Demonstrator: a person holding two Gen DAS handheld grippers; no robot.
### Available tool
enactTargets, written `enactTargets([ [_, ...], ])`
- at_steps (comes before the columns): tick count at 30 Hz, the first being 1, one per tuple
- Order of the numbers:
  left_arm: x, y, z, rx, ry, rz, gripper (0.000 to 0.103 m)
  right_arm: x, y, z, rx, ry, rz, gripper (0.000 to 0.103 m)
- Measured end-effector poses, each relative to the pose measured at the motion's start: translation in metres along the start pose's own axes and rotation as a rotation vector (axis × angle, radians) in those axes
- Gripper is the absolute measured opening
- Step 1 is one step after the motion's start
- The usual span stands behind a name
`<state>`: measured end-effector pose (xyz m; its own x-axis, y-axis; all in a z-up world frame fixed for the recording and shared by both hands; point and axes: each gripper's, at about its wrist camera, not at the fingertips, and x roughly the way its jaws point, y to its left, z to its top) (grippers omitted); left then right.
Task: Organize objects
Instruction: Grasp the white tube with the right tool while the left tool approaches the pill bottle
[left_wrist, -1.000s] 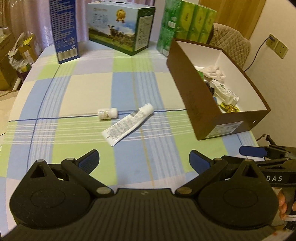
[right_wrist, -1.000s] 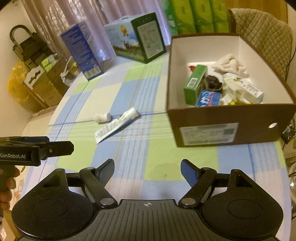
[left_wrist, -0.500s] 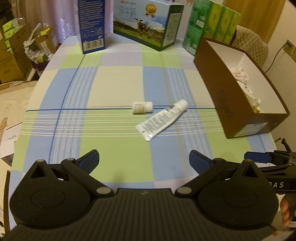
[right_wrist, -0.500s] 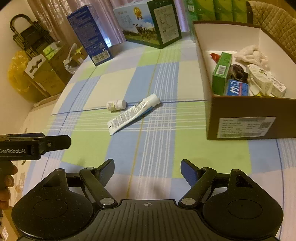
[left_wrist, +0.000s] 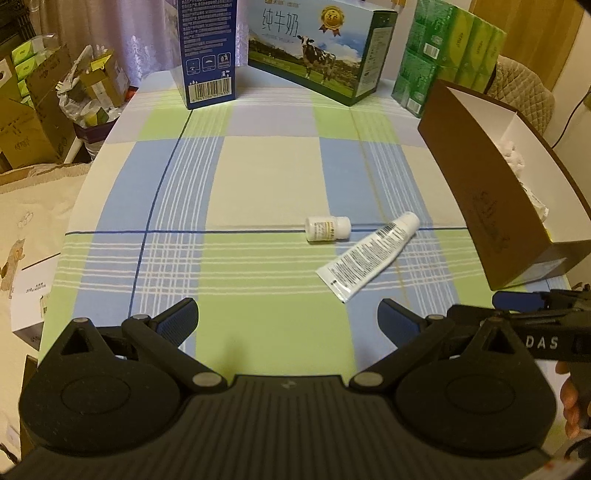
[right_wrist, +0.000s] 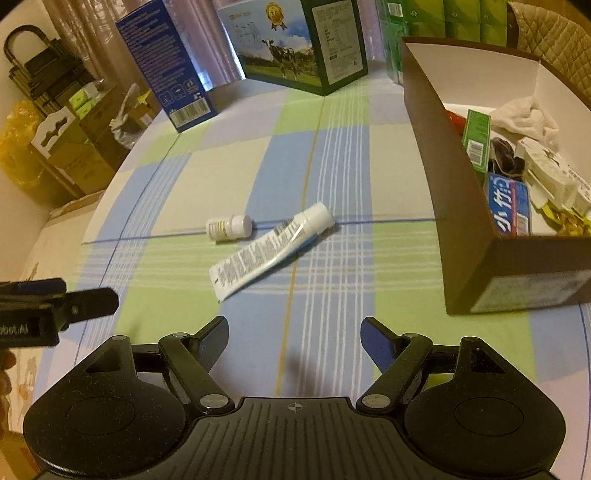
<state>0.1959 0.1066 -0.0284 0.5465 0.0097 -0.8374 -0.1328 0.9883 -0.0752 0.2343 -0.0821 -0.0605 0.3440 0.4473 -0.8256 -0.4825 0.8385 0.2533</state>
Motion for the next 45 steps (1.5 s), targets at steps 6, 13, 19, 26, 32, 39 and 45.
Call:
enactTargets([
  [6, 0.017, 0.011, 0.013, -0.001, 0.011, 0.004, 0.102, 0.018, 0.001, 0.018, 0.03, -0.016, -0.024, 0.076],
  [13, 0.039, 0.014, 0.025, 0.002, 0.029, 0.001, 0.102, 0.038, -0.001, 0.036, 0.079, -0.027, -0.051, 0.075],
  [19, 0.061, 0.018, 0.034, 0.0, 0.052, 0.0, 0.102, 0.057, -0.001, 0.046, 0.107, -0.028, -0.066, 0.069],
  [26, 0.083, 0.022, 0.043, 0.003, 0.073, 0.003, 0.102, 0.083, -0.003, 0.056, 0.188, -0.007, -0.073, 0.058],
  [32, 0.094, 0.028, 0.048, -0.004, 0.086, 0.007, 0.101, 0.102, 0.001, 0.067, 0.231, -0.011, -0.095, 0.045],
  [39, 0.103, 0.031, 0.051, -0.013, 0.099, 0.007, 0.101, 0.112, 0.014, 0.072, 0.135, -0.022, -0.142, 0.041],
  [45, 0.109, 0.028, 0.053, -0.006, 0.106, -0.003, 0.101, 0.124, 0.025, 0.076, 0.004, -0.029, -0.153, 0.041],
])
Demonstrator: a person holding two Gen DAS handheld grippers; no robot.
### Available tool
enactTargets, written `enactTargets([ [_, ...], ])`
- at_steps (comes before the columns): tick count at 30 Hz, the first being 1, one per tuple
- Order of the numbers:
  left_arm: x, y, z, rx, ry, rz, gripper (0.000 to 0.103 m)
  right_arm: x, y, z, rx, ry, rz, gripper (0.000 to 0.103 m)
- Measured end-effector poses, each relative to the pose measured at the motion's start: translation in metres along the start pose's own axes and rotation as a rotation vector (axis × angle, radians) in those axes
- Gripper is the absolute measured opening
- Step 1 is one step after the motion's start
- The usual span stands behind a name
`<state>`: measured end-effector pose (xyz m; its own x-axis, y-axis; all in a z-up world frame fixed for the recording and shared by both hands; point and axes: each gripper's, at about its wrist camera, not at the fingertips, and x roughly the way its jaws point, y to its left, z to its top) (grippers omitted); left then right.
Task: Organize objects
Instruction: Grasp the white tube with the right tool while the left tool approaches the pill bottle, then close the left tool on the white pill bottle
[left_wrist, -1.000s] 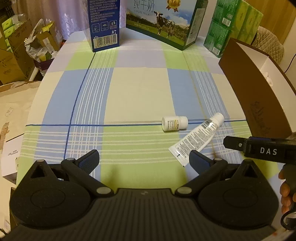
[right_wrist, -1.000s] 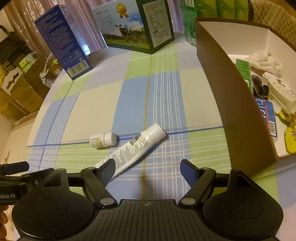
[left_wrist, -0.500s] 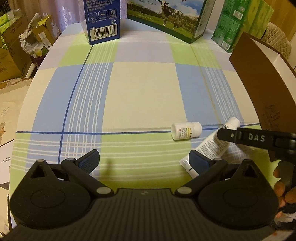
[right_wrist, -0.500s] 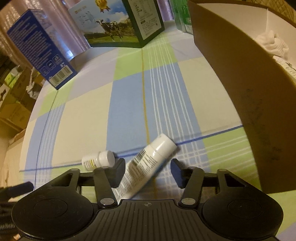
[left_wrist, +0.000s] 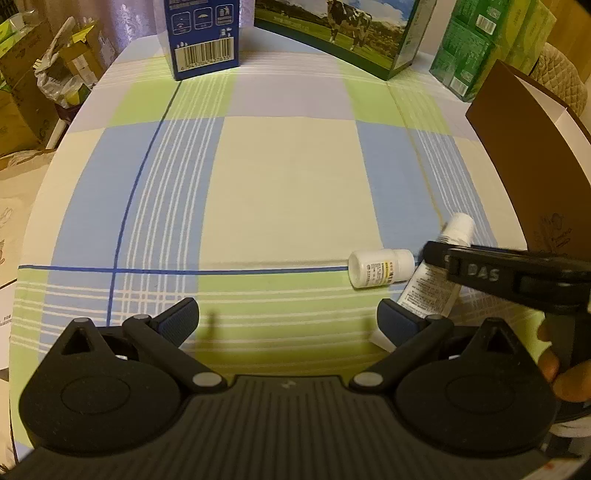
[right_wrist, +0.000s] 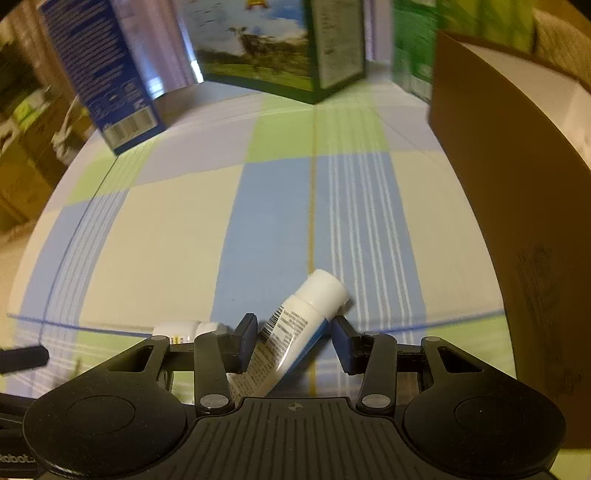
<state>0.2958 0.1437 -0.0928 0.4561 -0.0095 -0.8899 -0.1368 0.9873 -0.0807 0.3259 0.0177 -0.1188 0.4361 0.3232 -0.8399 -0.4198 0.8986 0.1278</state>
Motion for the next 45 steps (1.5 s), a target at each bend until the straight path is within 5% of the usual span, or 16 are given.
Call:
enactTargets([
  [4, 0.003, -0.003, 0.003, 0.004, 0.0, -0.007, 0.101, 0.003, 0.005, -0.003, -0.145, -0.002, 0.013, 0.037],
  [18, 0.031, -0.039, 0.018, 0.04, 0.016, -0.066, 0.092, -0.015, -0.039, -0.016, -0.156, 0.016, 0.018, 0.036],
  [26, 0.049, -0.052, 0.023, 0.035, 0.031, -0.041, 0.073, -0.017, -0.041, -0.017, -0.137, 0.014, 0.028, 0.036],
  [31, 0.049, -0.056, 0.02, 0.049, 0.008, -0.014, 0.072, -0.015, -0.041, -0.016, -0.14, 0.011, 0.033, 0.036],
  [37, 0.044, -0.049, 0.016, 0.065, -0.014, 0.013, 0.044, -0.014, -0.037, -0.015, -0.153, 0.007, 0.043, 0.036],
  [45, 0.034, -0.036, 0.004, 0.055, -0.011, 0.009, 0.044, -0.016, -0.029, -0.022, -0.193, 0.02, 0.081, 0.036],
])
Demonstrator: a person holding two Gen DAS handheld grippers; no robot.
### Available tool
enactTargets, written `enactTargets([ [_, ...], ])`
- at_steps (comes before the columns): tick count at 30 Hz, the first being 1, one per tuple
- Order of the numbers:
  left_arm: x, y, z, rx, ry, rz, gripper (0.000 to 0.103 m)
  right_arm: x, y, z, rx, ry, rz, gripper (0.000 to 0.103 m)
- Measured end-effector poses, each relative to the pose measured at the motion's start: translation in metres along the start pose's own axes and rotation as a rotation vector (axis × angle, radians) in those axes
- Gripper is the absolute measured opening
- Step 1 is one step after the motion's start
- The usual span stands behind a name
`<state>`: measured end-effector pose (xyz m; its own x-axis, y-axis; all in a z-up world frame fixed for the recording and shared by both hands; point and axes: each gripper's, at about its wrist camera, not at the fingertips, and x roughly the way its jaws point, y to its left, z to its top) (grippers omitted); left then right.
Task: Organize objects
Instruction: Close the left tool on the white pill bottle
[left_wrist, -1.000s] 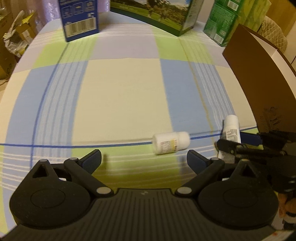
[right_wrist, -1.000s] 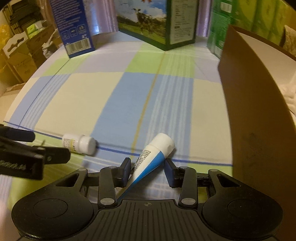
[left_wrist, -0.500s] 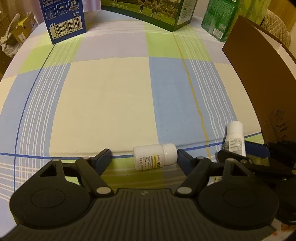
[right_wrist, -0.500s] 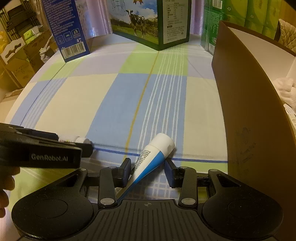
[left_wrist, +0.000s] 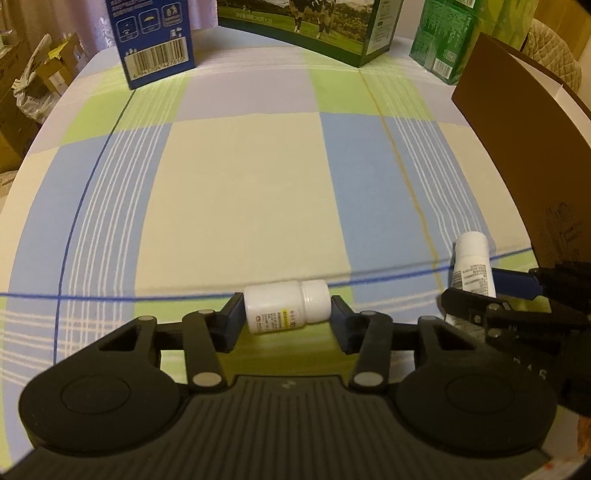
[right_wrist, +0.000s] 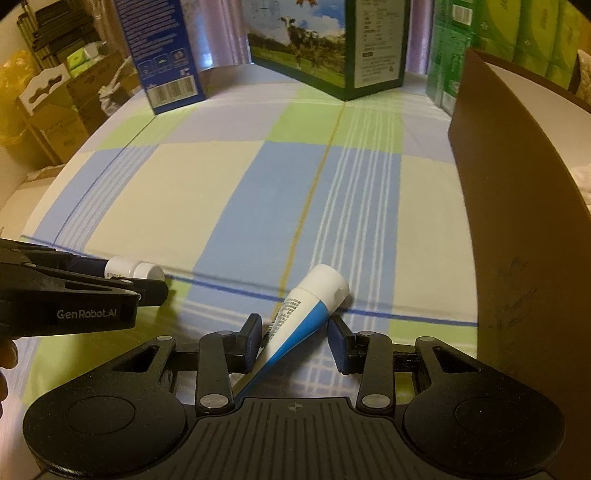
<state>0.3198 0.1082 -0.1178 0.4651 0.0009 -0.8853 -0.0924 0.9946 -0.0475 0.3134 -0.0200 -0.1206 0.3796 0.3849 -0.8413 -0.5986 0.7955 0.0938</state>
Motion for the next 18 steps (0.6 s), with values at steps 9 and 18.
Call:
enactTargets([
  [9, -0.023, 0.013, -0.034, -0.002, 0.019, -0.009, 0.044, -0.01, 0.013, -0.017, -0.036, 0.027, 0.05, 0.036],
  [18, -0.045, 0.012, -0.067, 0.008, 0.049, -0.019, 0.044, -0.025, 0.027, -0.04, -0.082, 0.057, 0.095, 0.036],
])
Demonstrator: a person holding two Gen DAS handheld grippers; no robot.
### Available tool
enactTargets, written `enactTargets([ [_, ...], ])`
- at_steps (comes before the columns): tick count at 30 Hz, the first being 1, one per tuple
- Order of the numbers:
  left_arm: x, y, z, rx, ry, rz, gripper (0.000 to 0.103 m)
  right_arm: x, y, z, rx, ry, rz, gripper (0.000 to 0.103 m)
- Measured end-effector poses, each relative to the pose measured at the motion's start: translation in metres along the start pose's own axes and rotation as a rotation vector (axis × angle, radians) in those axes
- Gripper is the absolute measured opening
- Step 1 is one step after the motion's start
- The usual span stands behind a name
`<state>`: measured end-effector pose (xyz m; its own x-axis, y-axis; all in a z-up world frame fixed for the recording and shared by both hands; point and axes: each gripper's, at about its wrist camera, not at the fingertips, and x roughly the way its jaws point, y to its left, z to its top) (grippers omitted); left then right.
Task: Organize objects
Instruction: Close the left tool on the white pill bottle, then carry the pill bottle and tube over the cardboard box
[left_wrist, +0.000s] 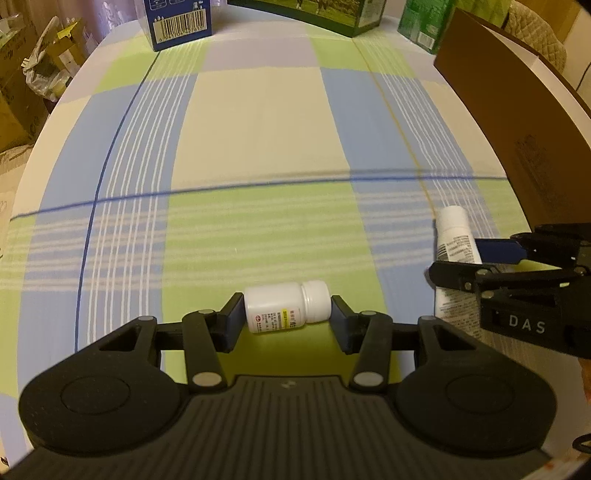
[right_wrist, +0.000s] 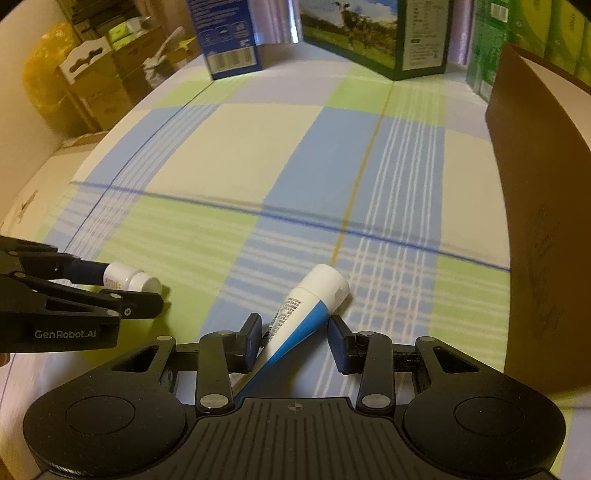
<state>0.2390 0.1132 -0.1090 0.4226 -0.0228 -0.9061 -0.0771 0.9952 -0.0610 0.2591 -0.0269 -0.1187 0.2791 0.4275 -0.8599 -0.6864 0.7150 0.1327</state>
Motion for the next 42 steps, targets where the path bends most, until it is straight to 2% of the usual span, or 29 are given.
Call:
enactTargets([
  [9, -0.01, -0.013, -0.019, 0.009, 0.022, -0.028, 0.044, -0.015, 0.009, -0.025, -0.021, 0.028, 0.028, 0.035],
  [21, -0.024, -0.041, -0.034, 0.041, 0.009, -0.039, 0.044, -0.043, -0.001, -0.052, 0.004, 0.012, 0.033, 0.032],
  [32, -0.048, -0.073, -0.034, 0.065, -0.048, -0.042, 0.044, -0.091, -0.017, -0.066, 0.007, -0.098, 0.047, 0.028],
  [42, -0.078, -0.114, -0.019, 0.106, -0.135, -0.07, 0.044, -0.149, -0.046, -0.067, 0.037, -0.245, 0.045, 0.026],
])
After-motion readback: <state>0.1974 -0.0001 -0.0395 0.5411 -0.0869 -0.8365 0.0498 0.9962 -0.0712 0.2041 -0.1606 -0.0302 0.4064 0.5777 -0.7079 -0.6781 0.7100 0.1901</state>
